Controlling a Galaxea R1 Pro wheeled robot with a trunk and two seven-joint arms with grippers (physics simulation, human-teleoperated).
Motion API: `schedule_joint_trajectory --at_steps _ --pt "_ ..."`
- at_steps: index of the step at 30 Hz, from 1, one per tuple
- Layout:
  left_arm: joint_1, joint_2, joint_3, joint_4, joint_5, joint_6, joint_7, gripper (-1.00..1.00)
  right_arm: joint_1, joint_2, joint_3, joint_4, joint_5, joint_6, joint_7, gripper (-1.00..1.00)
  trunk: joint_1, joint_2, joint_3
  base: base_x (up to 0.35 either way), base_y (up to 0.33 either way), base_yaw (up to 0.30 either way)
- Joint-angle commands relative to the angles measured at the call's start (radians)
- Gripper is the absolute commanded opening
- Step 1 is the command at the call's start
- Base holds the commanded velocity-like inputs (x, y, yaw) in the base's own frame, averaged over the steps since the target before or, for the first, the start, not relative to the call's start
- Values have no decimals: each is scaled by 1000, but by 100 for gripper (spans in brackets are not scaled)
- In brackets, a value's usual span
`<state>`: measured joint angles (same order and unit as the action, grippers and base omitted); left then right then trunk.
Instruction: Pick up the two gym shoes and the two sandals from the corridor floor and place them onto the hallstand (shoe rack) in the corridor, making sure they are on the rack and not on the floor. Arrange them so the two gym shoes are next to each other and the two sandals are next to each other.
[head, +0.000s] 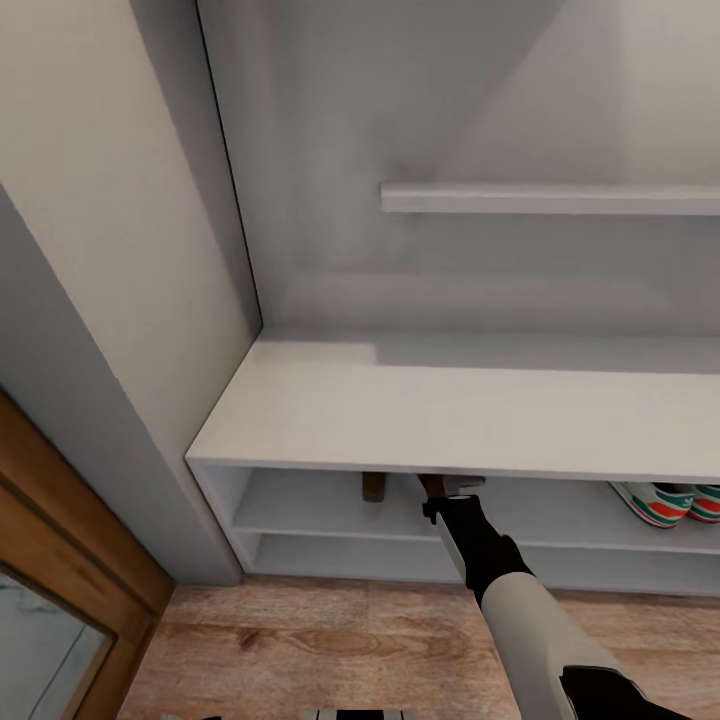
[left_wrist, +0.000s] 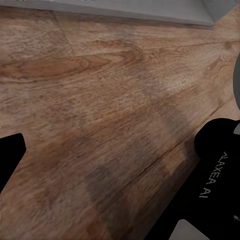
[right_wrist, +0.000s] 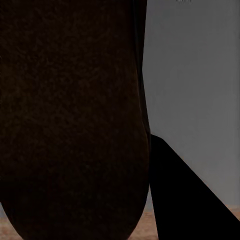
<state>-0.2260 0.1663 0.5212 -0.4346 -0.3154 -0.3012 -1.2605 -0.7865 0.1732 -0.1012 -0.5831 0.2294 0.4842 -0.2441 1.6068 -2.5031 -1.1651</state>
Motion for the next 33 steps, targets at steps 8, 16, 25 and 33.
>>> schedule_joint_trajectory --at_steps 8,16,25,33 --pt "-1 -2 9 0 -10 -6 -4 100 0 1 -6 -1 7 5 2 -100 0 0 -1 115 68 0" --pt "-1 -1 9 0 -10 -6 -4 100 0 1 -6 -1 7 5 2 -100 0 0 -1 12 8 0" --pt "-1 -2 8 0 -10 -6 -3 100 0 1 -6 -1 7 5 3 100 0 0 -1 0 0 0" --pt "-1 -1 8 0 -10 -6 -5 100 0 1 -5 -1 8 5 3 100 0 0 -1 0 0 0"
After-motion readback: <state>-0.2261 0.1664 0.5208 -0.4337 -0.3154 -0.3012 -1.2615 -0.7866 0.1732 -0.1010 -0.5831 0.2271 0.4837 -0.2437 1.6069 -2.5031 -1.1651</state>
